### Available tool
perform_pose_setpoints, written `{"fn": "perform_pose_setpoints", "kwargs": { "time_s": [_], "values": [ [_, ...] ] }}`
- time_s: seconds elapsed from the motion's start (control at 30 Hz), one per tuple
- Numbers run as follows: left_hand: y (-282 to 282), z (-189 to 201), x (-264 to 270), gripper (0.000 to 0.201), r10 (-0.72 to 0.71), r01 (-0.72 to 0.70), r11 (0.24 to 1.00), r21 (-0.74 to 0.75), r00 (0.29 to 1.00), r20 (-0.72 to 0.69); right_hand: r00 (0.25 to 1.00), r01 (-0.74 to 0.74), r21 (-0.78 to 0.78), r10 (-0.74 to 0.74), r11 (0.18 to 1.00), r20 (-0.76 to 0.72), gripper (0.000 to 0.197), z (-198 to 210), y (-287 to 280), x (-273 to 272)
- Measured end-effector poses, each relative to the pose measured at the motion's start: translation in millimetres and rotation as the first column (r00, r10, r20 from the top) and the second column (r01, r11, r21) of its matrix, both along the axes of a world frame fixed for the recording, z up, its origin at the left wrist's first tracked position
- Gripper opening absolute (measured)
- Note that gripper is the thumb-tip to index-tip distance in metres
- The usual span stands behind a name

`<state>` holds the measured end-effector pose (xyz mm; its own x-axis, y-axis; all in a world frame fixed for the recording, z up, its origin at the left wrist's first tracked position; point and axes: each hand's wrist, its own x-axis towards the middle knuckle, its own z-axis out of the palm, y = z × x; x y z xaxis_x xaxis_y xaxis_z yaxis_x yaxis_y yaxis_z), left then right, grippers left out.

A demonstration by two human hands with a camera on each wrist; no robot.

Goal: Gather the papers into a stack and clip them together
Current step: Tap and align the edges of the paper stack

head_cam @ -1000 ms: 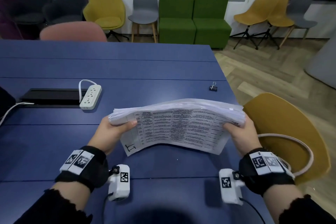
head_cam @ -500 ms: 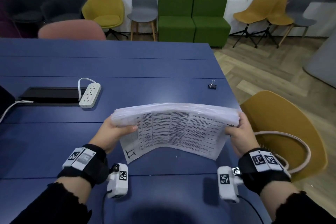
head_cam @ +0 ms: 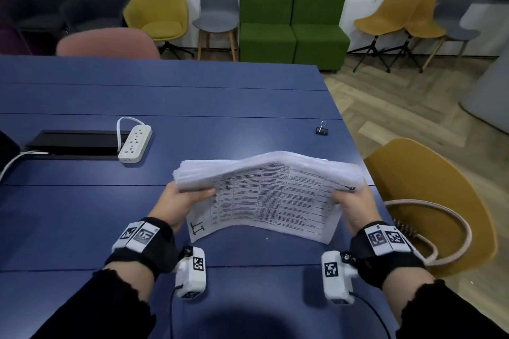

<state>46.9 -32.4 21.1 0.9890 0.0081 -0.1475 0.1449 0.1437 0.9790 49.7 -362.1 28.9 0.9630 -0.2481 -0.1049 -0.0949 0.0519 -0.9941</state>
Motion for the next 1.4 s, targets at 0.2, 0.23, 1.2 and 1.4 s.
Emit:
{"fn": "perform_pose_setpoints", "kwargs": {
  "time_s": [0.2, 0.23, 1.2, 1.4],
  "values": [
    [5.2, 14.1, -1.1, 0.046, -0.019, 0.017, 0.999, 0.036, 0.998, 0.055, 0.994, 0.044, 0.008, -0.045, 0.999, 0.095, 0.052, 4.9, -10.0, 0.1],
    [8.9, 12.4, -2.5, 0.052, -0.049, 0.047, 0.998, 0.044, 0.997, 0.058, 0.996, 0.045, 0.011, -0.045, 0.999, 0.08, 0.047, 5.2, -10.3, -1.4],
    [11.4, 6.1, -14.1, 0.047, 0.011, -0.019, 0.996, 0.087, 0.996, 0.09, 0.99, 0.092, -0.077, -0.083, 0.993, 0.111, 0.048, 9.3, -1.2, -17.3],
    [0.4, 12.9, -14.0, 0.032, 0.02, -0.027, 0.992, 0.125, 0.998, 0.055, 0.994, 0.076, -0.069, -0.071, 0.995, 0.083, 0.039, 11.9, 7.4, -12.2]
  ]
}}
